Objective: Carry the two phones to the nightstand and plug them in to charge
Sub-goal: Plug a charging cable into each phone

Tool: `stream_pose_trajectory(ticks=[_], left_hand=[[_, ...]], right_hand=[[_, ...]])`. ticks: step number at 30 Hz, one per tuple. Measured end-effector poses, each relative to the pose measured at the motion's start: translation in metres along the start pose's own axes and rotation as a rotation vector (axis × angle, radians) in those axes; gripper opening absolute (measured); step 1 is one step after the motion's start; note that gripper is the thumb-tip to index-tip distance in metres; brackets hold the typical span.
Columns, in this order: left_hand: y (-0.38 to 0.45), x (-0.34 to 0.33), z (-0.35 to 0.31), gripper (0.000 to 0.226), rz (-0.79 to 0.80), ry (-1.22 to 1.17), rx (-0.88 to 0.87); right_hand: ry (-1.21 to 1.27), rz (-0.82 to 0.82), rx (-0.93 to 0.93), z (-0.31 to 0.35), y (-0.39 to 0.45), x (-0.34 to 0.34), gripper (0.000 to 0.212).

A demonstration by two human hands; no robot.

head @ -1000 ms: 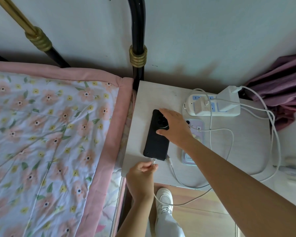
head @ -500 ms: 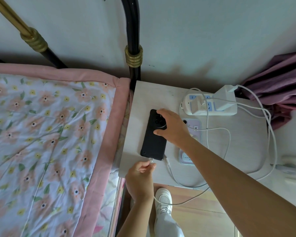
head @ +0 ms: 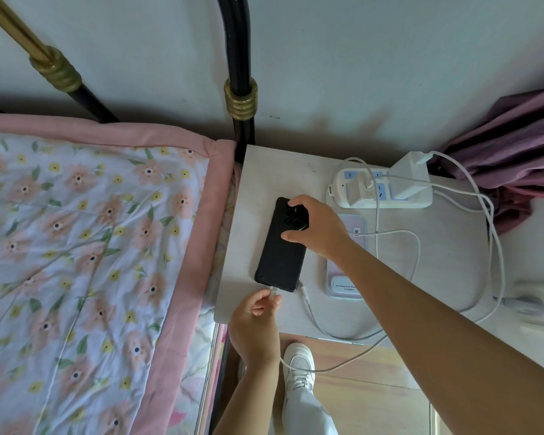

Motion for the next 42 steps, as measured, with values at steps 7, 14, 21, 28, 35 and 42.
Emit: stream_pose_trajectory(ticks=[7, 14, 21, 28, 35, 42], left_hand=[[0.001, 0.0, -0.003, 0.025, 0.006, 0.005, 0.004], [0.003, 0.003, 0.004, 0.025, 0.034, -0.035, 0.01], [0.003, 0.003, 0.008, 0.016, 0.025, -0.071, -0.022], [0.004, 0.002, 0.011, 0.007, 0.003, -0.073, -0.035], [0.005, 0.001, 0.01, 0.016, -0.008, -0.025, -0.104], [0.009, 0.007, 0.007, 0.013, -0.117, 0.153, -0.232]], right_hand=[[0.185, 0.046, -0.103, 0.006, 0.012, 0.012, 0.053], [0.315, 0.149, -0.188, 0.008, 0.018, 0.018, 0.032], [0.39, 0.259, -0.285, 0.009, 0.023, 0.025, 0.033], [0.398, 0.237, -0.278, 0.006, 0.022, 0.021, 0.033], [0.307, 0.173, -0.178, 0.004, 0.022, 0.015, 0.034], [0.117, -0.048, -0.056, 0.011, 0.021, 0.003, 0.032]])
Point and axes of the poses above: each hand's wrist, its own y-axis towards the middle knuckle, its own x-axis out of the back of the hand, z = x × y, the point moved 1 cm from there along y, towards the middle knuckle, and after that the axes turned 11 degrees about -x, right-handed, at the moved point
